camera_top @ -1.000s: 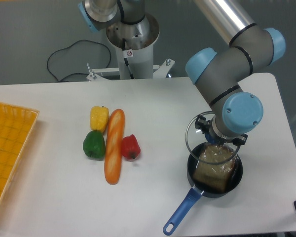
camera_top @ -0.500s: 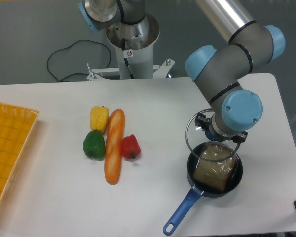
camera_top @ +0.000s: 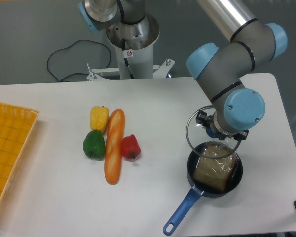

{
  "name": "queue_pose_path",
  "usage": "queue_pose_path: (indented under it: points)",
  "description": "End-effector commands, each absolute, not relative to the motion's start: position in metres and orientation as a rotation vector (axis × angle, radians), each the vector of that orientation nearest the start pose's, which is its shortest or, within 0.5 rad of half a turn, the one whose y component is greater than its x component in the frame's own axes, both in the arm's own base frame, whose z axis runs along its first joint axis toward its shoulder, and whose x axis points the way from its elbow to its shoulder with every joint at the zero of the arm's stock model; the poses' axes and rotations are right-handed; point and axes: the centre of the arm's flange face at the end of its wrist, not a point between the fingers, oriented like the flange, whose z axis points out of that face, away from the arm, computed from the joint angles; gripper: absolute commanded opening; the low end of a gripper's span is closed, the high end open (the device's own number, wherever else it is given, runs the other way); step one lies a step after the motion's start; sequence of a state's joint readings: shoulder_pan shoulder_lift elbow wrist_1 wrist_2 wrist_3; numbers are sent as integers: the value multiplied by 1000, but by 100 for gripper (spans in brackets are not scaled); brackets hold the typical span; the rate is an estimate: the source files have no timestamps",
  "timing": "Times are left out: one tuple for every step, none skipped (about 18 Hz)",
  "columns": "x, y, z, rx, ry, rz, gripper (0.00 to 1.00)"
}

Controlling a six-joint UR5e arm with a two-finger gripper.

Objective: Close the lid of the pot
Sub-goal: 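Tilt and lower the glass lid toward the pan rim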

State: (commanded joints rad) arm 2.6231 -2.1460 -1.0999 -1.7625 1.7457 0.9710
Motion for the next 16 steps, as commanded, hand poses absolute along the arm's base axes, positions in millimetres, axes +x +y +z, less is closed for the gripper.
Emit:
queue_pose_path:
  points:
    - [-543, 442, 354, -3435, -104, -283, 45]
    - [-544, 444, 355, -3438, -114, -290, 45]
    - [-546, 444, 354, -3442, -126, -303, 45]
    - [-547, 445, 355, -3444, -126, -306, 45]
    - [-548, 446, 353, -3447, -132, -319, 45]
    - [-550, 447, 352, -3450, -150, -326, 45]
    - [-550, 450, 349, -3453, -155, -330, 45]
    - [-551, 453, 346, -3456, -154, -335, 45]
    - [-553, 456, 342, -3461, -163, -348, 45]
    - [-554, 460, 340, -3462, -182, -344, 45]
    - [-554, 465, 340, -3463, -185, -335, 45]
    - [-556, 469, 336, -3463, -188, -333, 45]
    - [-558, 471, 336, -3463, -199, -326, 45]
    - [-557, 474, 334, -3464, -207, -321, 45]
    - [-559, 477, 335, -3463, -210, -316, 45]
    - [-560, 477, 334, -3464, -215, -325, 45]
